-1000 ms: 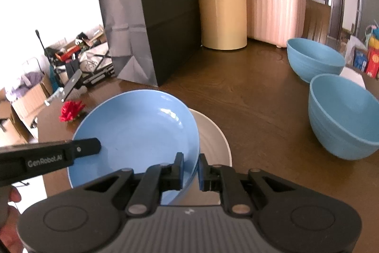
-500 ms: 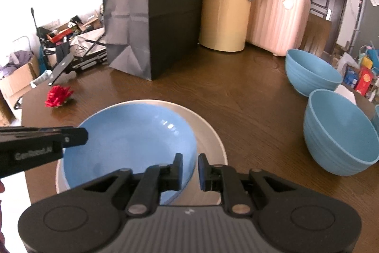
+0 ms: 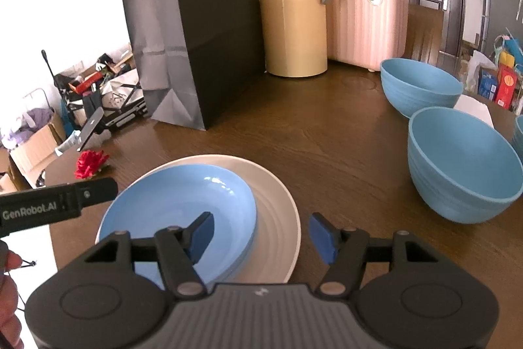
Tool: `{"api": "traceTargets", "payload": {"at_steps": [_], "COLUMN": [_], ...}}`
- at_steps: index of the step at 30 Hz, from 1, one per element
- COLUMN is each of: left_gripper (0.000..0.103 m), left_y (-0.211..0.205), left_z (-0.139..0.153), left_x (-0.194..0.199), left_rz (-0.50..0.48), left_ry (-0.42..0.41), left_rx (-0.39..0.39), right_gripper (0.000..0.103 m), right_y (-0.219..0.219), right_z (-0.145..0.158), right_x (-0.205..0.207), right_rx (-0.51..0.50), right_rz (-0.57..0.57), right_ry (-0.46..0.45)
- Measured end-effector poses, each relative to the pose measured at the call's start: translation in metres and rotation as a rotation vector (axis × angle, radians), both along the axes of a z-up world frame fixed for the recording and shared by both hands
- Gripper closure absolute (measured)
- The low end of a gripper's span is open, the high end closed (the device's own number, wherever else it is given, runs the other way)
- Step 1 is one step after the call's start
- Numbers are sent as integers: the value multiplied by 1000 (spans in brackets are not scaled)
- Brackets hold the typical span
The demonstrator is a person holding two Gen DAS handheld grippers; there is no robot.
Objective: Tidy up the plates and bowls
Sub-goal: 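Lower the blue plate onto the stack and open both grippers, then move both open grippers to the nearest light-blue bowl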
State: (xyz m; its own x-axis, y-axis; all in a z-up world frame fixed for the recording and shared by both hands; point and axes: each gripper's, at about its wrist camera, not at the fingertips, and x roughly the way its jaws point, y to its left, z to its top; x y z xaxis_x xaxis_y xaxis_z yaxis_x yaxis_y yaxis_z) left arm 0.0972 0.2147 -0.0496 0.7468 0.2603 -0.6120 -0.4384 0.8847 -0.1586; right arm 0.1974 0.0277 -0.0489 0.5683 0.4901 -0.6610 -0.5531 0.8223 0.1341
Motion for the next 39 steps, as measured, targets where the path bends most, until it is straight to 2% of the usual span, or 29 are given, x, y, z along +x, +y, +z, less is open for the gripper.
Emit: {"api": "traceTargets", "payload": {"at_steps": [2,3,4,5,6,10,27,39], "left_gripper": [21,15,11,2,0,0,0,0], "left_y": [-1,-2,-3,-3,-4,-7,-44,-84], "left_z": [1,2,3,4,5,10,32,44], "left_x": [-1,-1,-3,-4,-5,-8,-17,-1], "left_rz": [-2,-3,-4,-4,-4,-15,-45,-100], "left_ry": [2,2,0,-4,-10,-13,-25,-20], "left_rx": [0,0,1,2,2,-2,21,44], "right_gripper": [38,33,23,18,10,0,0,0], "right_y": [-2,-4,-4,-5,-7,-15,-81,-133], "right_z": [1,2,3,3,5,11,31,46], "right_x": [-1,-1,-1,-2,-3,-7,-26,-27], "right_rx": [10,16,19,20,20,30,58,74], "right_rz": [-2,-3,-5,-8,-13,-30,-146,-232], "right_ry": [7,10,12,12,8,2,-35,-65]}}
